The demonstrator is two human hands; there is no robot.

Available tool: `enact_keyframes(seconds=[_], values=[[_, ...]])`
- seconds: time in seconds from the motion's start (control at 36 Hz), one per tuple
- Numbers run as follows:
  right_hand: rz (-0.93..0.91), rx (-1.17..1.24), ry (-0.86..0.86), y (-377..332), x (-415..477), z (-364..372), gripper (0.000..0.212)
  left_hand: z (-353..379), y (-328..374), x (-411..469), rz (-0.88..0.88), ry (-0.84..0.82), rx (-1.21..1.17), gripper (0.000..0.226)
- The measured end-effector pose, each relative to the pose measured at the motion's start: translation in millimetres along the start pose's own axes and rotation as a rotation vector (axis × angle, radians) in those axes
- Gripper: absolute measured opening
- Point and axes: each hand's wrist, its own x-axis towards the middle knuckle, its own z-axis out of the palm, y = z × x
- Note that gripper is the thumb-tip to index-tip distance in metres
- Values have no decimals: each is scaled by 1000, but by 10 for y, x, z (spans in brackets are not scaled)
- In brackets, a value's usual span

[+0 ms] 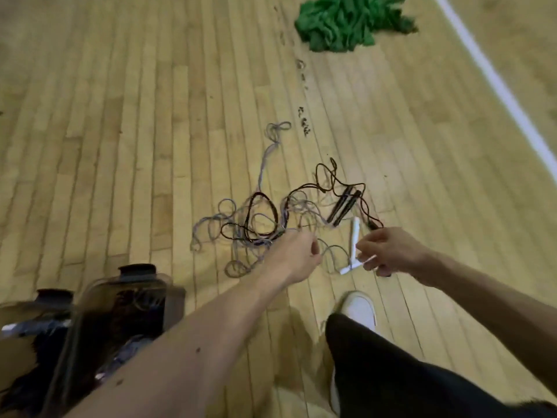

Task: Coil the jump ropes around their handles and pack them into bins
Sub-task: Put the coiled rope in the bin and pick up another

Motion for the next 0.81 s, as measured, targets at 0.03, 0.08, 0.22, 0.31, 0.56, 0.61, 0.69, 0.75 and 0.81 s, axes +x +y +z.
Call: enact_keyframes(seconds=[0.03,0.08,0.22,0.31,0.56,0.61,0.69,0.75,0.81], values=[[28,-20,11,253,161,-57,13,250,96,188,2,-42,-8,11],[58,-142,36,668,465,-55,14,605,198,449,-31,-104,-39,12],[-40,-575,16,1347,1070,147,55,1335,267,1013,-50,-154,36,33],[-124,-776,-46,1505,1381,299,72,1668,149,1281,-40,-195,208,75],[-310,-1172,-68,1558,1839,452,45,1877,-175,1539,32,-268,581,23],[-375,-1212,-82,1535,1832,503,36,1810,-187,1491,50,-324,562,24],[-447,-1173,-101,1463,1718,539,31,1588,-192,1369,80,-361,500,29],[-464,-1134,-129,1385,1590,532,29,1362,-196,1242,86,-366,415,28],[-433,-1045,-209,1214,1405,480,30,1101,-177,1086,106,-361,300,27]])
